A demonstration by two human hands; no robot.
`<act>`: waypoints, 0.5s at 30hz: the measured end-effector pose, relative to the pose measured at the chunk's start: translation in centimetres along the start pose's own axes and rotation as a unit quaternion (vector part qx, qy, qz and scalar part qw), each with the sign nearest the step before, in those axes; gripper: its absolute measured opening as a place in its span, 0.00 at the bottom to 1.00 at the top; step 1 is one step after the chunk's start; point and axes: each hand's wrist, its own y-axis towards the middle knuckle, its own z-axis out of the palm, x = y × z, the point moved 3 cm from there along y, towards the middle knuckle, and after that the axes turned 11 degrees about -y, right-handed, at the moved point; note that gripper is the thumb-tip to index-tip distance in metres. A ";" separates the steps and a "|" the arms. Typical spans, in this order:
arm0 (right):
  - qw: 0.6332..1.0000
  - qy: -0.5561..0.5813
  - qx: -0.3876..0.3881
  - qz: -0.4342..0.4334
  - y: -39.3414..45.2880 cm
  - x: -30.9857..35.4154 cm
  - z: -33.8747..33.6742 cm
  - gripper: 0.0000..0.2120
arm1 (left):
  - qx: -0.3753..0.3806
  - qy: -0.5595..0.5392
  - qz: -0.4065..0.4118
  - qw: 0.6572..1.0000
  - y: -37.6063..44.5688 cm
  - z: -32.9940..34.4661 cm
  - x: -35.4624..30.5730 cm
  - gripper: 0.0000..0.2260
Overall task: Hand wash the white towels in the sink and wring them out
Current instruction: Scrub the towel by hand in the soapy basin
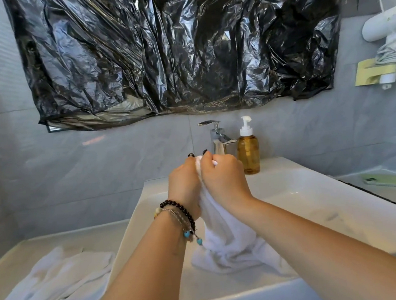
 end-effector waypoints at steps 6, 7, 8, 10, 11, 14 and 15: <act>0.997 -0.070 -0.029 0.005 4.0 -3.2 -0.9 0.25 | 0.106 0.043 0.004 0.993 -1.0 1.8 0.6 0.17; 0.998 -0.039 -0.036 0.027 4.2 -3.8 -1.3 0.24 | 0.120 0.051 0.006 0.991 -0.9 2.1 0.8 0.19; 0.997 0.015 -0.037 0.060 4.3 -4.5 -1.7 0.23 | 0.129 0.054 0.012 0.990 -0.9 2.0 0.8 0.20; 0.979 0.156 0.000 0.128 4.1 -5.4 -2.7 0.17 | 0.129 0.046 0.019 0.990 -1.0 1.5 0.1 0.20; 0.959 0.227 0.060 0.157 3.8 -5.7 -3.0 0.12 | 0.130 0.033 0.016 0.991 -1.0 1.3 -0.2 0.20; 0.876 0.318 0.309 0.190 2.1 -6.2 -3.2 0.17 | 0.143 0.007 0.019 0.990 -1.1 0.8 -0.8 0.22; 0.864 0.282 0.377 0.176 1.3 -6.2 -3.1 0.20 | 0.152 0.005 0.019 0.988 -1.3 0.7 -0.9 0.22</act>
